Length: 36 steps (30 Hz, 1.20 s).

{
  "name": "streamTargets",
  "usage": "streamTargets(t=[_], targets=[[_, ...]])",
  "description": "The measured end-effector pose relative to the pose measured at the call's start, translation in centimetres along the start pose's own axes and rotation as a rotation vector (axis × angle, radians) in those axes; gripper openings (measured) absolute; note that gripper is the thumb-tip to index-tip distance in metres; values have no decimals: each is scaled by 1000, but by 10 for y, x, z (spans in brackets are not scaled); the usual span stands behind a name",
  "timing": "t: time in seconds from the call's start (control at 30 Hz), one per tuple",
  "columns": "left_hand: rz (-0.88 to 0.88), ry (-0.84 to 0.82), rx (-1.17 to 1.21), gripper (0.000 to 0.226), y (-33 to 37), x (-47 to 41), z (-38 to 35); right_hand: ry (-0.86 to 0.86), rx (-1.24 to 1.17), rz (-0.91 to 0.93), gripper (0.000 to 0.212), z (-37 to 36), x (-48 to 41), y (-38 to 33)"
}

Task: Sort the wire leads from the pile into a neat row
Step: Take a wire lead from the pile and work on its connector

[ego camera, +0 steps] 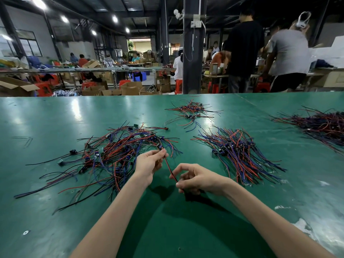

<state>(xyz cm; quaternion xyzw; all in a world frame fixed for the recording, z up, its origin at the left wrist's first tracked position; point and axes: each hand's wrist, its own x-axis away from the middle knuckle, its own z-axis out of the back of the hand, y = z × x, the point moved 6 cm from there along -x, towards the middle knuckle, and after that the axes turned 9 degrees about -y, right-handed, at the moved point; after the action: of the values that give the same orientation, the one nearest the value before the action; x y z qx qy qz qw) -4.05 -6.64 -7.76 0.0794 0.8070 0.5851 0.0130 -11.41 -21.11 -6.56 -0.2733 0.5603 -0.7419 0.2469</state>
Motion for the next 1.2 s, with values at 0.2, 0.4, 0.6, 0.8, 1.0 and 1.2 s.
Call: streamTargets(t=[0.2,0.4,0.6,0.8,1.0,1.2], targets=[[4,18,17,4,-1,-1,3,-29,-6,-47,15,-5,1,1],[-33,7,-43,4,0,1,-3,-80,2,-58,14,-4,1,1],[20,-122,-89,6,-10,5,-22,152,4,-80,13,11,-4,7],[56,-211,-107,9,-21,12,-42,390,-98,-3,18,24,-4,9],[38,-174,-121,9,-16,12,-36,361,-90,0,17,21,-6,8],[12,-35,-24,4,-5,2,-13,219,-10,19,16,8,-5,3]])
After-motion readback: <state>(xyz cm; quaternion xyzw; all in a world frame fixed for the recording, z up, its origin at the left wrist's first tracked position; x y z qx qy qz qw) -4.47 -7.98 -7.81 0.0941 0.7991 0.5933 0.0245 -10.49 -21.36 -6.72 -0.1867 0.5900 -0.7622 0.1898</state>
